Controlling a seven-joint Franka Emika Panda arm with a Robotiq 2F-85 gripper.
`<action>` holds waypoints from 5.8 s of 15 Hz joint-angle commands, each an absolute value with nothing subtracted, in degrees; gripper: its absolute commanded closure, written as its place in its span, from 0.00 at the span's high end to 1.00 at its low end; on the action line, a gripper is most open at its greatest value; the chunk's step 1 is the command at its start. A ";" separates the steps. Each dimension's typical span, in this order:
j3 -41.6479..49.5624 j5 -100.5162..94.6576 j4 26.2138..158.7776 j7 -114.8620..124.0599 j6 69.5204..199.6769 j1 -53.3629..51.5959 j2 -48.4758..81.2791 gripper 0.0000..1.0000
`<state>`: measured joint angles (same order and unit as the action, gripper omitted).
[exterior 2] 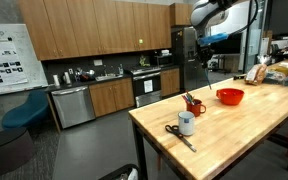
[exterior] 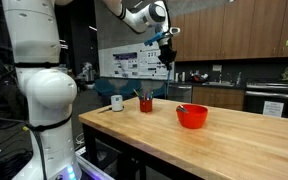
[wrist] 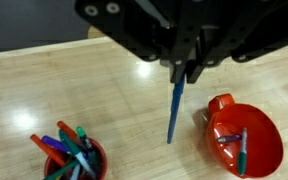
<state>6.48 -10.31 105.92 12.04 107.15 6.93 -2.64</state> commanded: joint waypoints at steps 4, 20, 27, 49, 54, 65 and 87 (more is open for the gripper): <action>8.01 -18.62 104.75 12.95 110.54 8.67 -1.13 0.02; 11.47 -24.67 108.75 22.50 120.12 9.26 7.26 0.02; 11.03 -24.28 109.87 25.03 122.48 8.17 5.91 0.65; 3.78 -1.61 111.83 21.61 123.83 2.79 6.25 1.00; 3.41 -4.21 111.45 24.22 118.69 1.60 6.30 1.00; 3.08 -8.44 110.29 26.60 112.90 0.09 7.59 1.00; 2.92 -10.95 108.17 26.14 110.45 -0.79 8.24 0.00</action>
